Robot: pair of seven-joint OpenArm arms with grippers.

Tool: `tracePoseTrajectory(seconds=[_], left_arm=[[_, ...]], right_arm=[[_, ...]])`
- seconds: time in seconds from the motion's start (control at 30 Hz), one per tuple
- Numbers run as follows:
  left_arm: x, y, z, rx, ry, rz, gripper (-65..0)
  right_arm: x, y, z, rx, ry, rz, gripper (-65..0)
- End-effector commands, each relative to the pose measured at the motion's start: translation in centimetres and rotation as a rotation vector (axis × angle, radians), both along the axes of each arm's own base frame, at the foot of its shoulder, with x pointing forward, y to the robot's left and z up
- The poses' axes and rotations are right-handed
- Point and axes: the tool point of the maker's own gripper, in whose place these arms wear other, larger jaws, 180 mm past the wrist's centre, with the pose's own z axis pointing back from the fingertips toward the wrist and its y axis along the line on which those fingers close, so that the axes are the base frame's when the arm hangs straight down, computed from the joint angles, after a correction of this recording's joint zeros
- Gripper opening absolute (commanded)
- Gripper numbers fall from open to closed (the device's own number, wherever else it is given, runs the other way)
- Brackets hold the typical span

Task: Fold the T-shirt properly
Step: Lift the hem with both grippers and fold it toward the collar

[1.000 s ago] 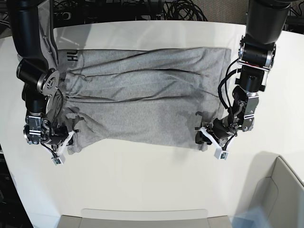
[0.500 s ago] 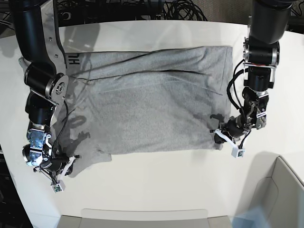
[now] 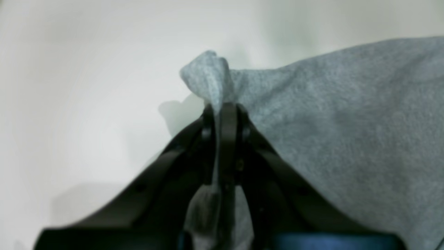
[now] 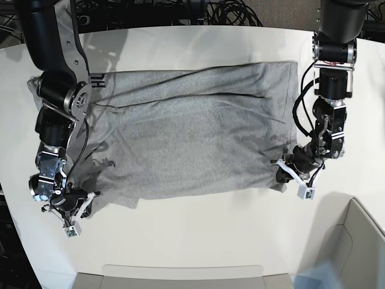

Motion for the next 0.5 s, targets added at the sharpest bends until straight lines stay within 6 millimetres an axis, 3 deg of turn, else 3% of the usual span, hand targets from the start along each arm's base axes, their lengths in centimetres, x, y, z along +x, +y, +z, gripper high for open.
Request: tracePoseTrajectory(seconds=[0.0, 0.13, 0.2, 0.3, 0.47], left_arm=[[1.4, 1.3, 2.8, -0.006, -0.086, 0.03, -65.0], [-0.7, 1.8, 2.8, -0.005, -0.094, 0.037, -65.0], [-1.5, 2.6, 3.4, 0.023, -0.088, 0.029, -65.0], [-2.6, 1.9, 3.7, 0.04, -0.08, 0.002, -65.0], [-4.1, 0.9, 3.6, 0.066, -0.048, -0.046, -65.0]], right_arm=[[1.2, -0.7, 2.5, 0.002, -0.07, -0.008, -65.0], [-0.3, -1.8, 1.7, -0.05, -0.052, -0.029, -65.0], [-1.0, -2.1, 2.4, -0.063, -0.063, -0.033, -65.0], [-2.6, -1.4, 2.9, -0.075, -0.015, 0.03, -65.0], [-5.3, -2.2, 2.7, -0.155, 0.001, 0.028, -65.0]])
